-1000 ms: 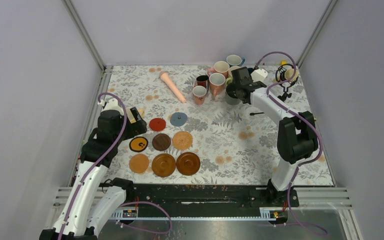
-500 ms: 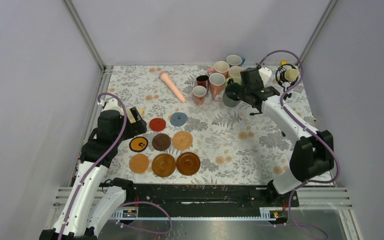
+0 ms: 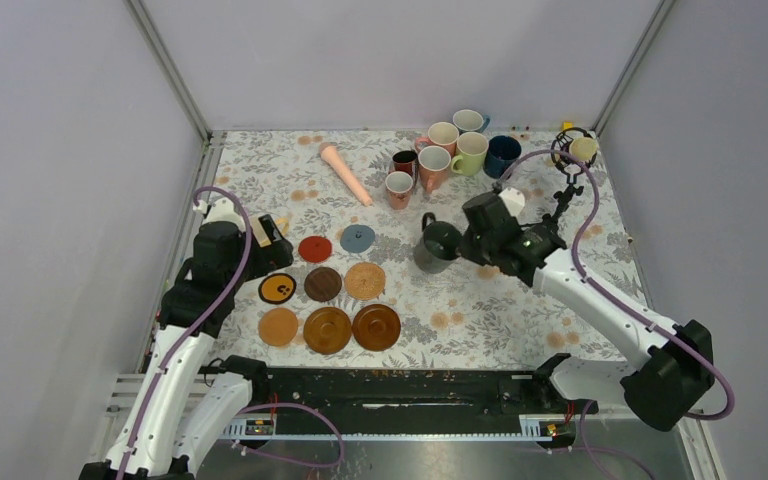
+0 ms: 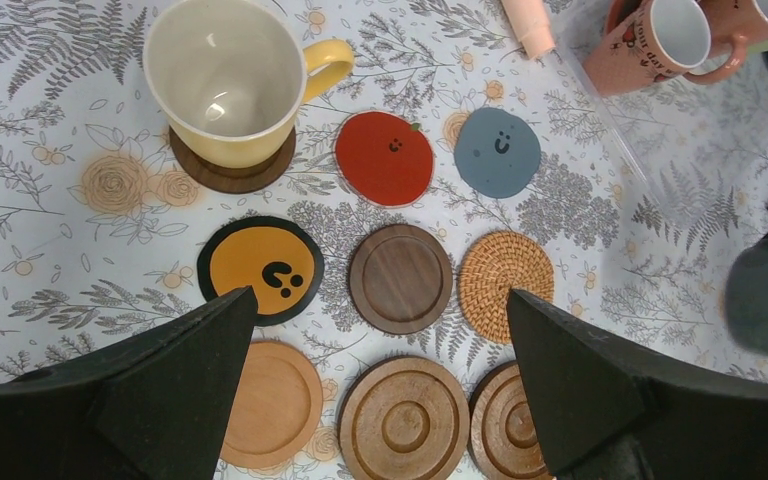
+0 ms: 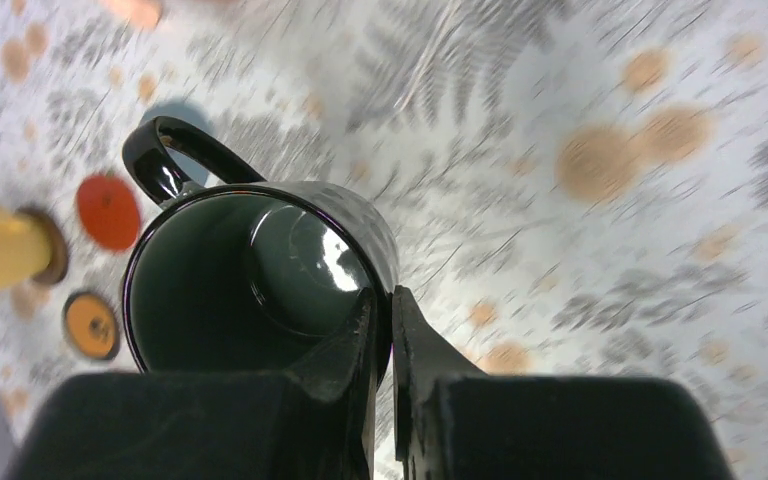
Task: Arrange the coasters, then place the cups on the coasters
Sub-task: Place the cup on the coaster.
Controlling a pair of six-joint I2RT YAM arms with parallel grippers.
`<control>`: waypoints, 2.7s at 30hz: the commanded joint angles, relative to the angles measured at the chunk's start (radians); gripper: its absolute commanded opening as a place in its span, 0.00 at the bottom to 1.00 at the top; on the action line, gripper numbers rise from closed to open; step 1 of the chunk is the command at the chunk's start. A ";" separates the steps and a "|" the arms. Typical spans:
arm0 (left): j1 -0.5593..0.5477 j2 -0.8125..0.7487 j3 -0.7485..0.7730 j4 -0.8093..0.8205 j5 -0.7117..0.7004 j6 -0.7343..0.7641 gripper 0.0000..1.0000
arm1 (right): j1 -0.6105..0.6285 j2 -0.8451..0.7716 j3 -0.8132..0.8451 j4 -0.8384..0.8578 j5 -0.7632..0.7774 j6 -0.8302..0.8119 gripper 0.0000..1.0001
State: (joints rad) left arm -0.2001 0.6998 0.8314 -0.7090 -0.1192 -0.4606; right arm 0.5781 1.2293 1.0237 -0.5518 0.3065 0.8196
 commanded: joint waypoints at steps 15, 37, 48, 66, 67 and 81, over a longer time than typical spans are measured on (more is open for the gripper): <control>-0.005 -0.071 0.011 0.054 0.043 -0.001 0.99 | 0.586 0.181 0.228 -0.454 0.295 0.976 0.00; -0.059 -0.113 0.028 0.023 -0.044 -0.001 0.99 | 0.735 0.491 0.435 -0.679 0.263 1.302 0.00; -0.060 -0.111 0.031 0.016 -0.057 -0.004 0.99 | 0.735 0.544 0.435 -0.645 0.213 1.280 0.02; -0.061 -0.114 0.031 0.014 -0.063 -0.004 0.99 | 0.735 0.569 0.486 -0.677 0.193 1.264 0.43; -0.060 -0.115 0.031 0.014 -0.063 -0.004 0.99 | 0.736 0.564 0.495 -0.682 0.202 1.258 0.45; -0.065 -0.122 0.031 0.013 -0.077 0.001 0.99 | 0.672 0.217 0.153 0.207 0.250 0.109 0.55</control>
State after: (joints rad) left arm -0.2611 0.5938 0.8307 -0.7136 -0.1669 -0.4633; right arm 1.2987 1.6104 1.3880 -0.9482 0.5869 1.6642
